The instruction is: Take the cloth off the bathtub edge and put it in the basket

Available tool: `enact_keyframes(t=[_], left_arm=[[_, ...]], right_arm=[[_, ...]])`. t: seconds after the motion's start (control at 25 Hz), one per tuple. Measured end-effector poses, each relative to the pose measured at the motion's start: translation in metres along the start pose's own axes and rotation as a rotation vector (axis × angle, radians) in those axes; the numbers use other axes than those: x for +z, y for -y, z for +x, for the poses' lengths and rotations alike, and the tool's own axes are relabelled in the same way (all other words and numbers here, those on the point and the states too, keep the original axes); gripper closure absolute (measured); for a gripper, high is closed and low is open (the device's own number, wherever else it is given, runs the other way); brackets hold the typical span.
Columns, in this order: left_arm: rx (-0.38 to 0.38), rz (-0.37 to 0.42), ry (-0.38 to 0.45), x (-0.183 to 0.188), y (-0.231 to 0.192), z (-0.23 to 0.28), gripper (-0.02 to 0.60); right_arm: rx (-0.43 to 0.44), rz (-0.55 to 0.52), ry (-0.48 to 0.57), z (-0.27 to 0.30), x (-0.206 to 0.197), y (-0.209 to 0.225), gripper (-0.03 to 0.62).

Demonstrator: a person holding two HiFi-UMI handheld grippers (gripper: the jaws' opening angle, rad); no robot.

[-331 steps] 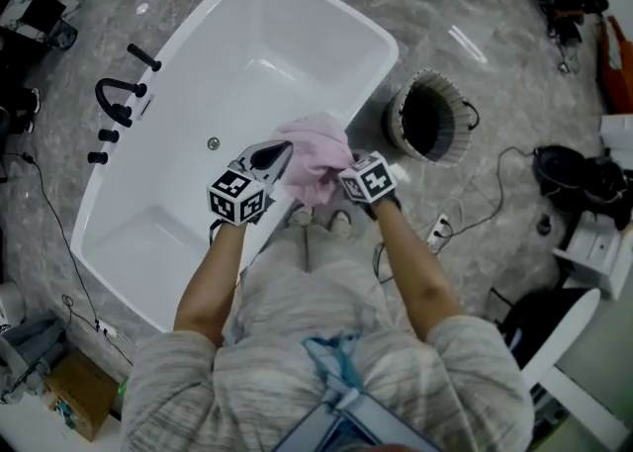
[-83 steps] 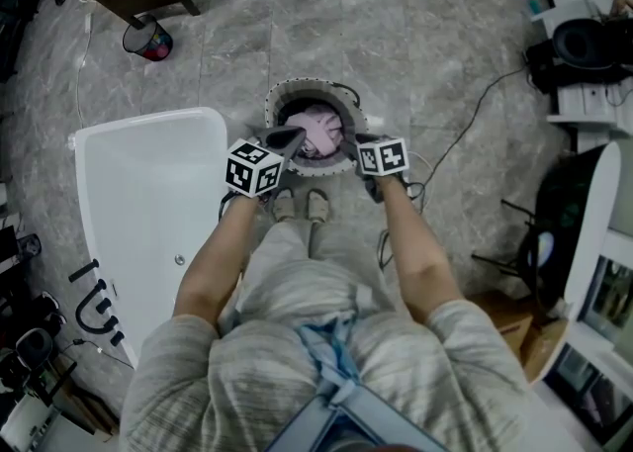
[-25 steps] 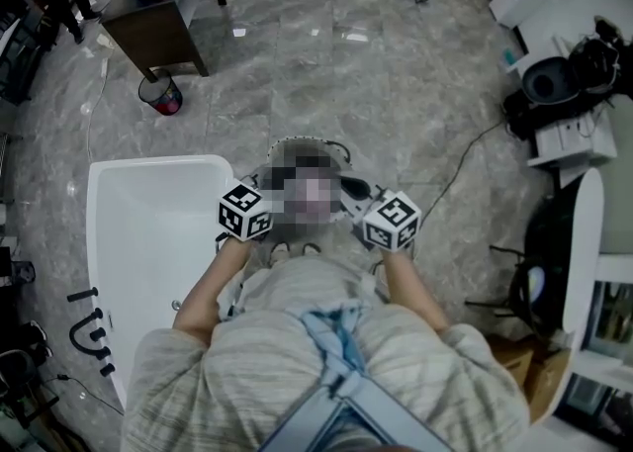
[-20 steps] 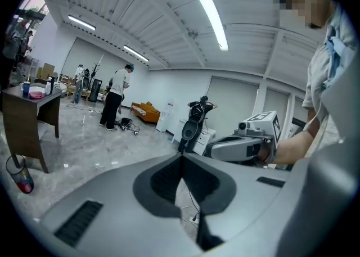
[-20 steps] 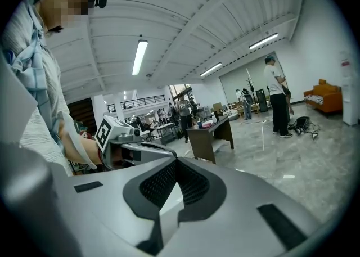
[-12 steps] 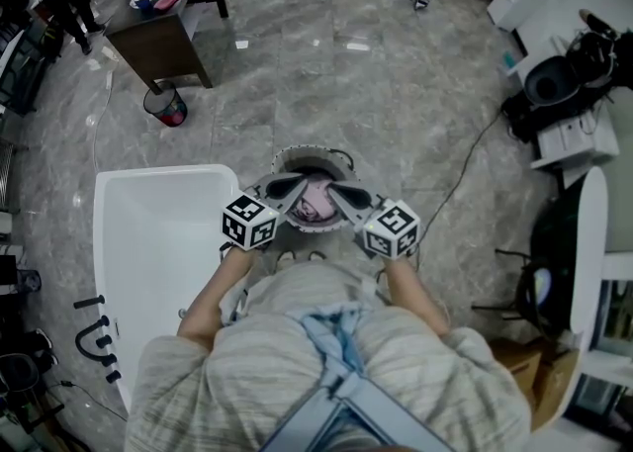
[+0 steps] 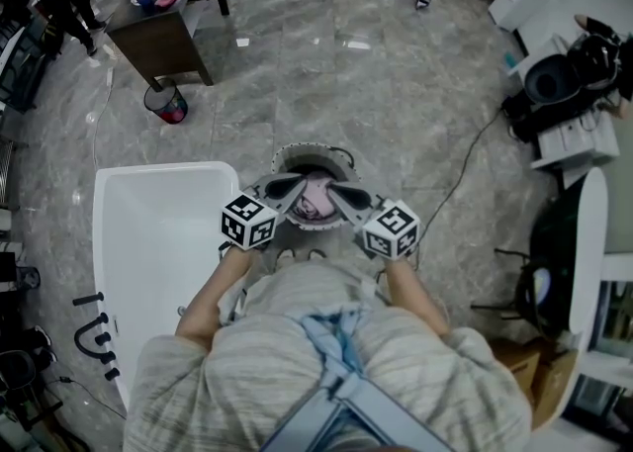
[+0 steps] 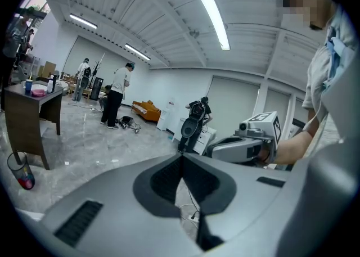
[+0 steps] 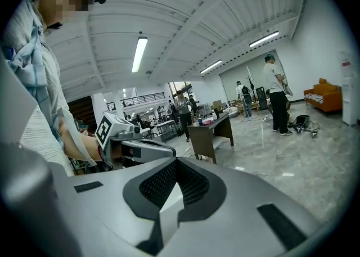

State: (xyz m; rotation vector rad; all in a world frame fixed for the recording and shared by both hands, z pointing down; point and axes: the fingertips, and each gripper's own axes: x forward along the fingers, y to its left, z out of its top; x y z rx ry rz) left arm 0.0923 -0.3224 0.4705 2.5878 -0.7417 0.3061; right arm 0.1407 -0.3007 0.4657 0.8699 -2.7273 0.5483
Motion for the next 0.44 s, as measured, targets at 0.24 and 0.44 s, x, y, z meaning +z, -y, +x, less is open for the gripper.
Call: enact_keyframes(t=[0.24, 0.44], left_arm=[[0.004, -0.01, 0.001, -0.0026, -0.002, -0.0031, 0.58], [-0.001, -0.015, -0.002, -0.002, -0.0044, -0.0026, 0.58]], right_arm=[[0.01, -0.006, -0.012, 0.0016, 0.0007, -0.0033, 0.591], [0.015, -0.003, -0.019, 0.0048, 0.0013, -0.0033, 0.591]])
